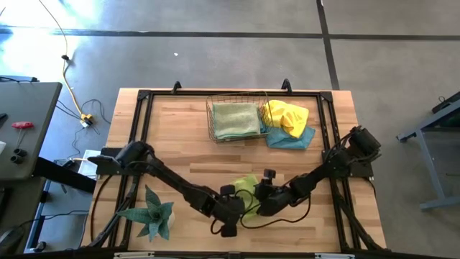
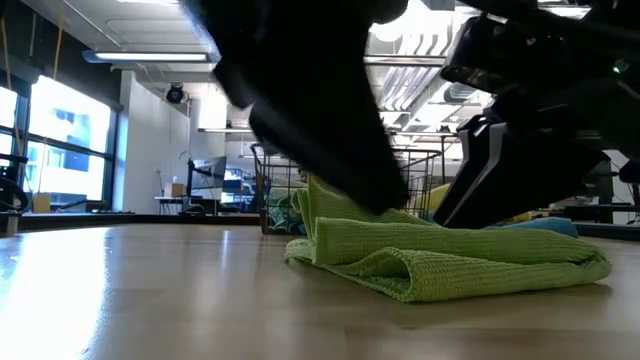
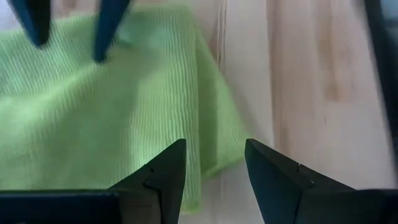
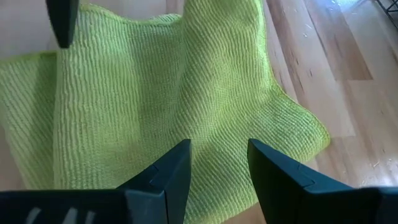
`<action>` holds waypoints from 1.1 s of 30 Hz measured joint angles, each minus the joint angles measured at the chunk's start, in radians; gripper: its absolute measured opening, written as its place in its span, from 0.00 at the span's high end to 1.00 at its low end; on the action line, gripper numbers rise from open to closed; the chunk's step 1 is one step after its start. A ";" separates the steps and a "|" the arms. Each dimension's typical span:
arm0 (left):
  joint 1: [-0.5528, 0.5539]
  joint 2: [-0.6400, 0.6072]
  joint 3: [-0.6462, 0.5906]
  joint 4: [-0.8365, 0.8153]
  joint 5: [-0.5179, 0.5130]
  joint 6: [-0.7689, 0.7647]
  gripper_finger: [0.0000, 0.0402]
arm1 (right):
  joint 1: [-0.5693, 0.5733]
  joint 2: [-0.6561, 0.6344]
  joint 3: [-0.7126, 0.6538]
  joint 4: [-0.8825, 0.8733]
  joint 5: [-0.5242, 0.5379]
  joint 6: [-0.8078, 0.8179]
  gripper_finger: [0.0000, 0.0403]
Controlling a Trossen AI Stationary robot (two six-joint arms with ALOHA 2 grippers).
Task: Fold microfiber towels
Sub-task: Fold the green towel
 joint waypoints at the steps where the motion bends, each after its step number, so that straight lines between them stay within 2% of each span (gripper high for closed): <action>1: -0.002 0.005 -0.001 -0.009 -0.008 0.007 0.62 | 0.000 0.000 0.000 0.002 -0.006 0.000 0.62; 6: -0.007 0.018 -0.001 -0.034 -0.067 0.012 0.62 | 0.000 0.000 0.000 0.015 -0.032 0.000 0.62; 9: -0.005 0.018 -0.001 -0.036 -0.072 0.013 0.66 | -0.001 0.000 0.000 0.018 -0.037 0.000 0.62; 14: -0.004 0.025 0.000 -0.040 -0.070 0.022 0.81 | -0.002 0.000 0.000 0.026 -0.037 0.000 0.62; 18: -0.004 0.049 -0.001 -0.052 -0.026 0.023 0.96 | -0.006 0.000 0.000 0.031 -0.037 0.000 0.62; 20: -0.004 0.050 0.000 -0.049 0.000 0.024 0.99 | -0.010 0.000 0.000 0.034 -0.037 0.000 0.62; 28: 0.002 0.039 0.000 0.033 0.198 0.100 0.87 | -0.032 0.000 0.001 0.041 -0.044 0.001 0.62; 33: 0.003 0.039 0.000 0.012 0.216 0.101 0.75 | -0.041 0.000 0.001 0.045 -0.069 0.001 0.62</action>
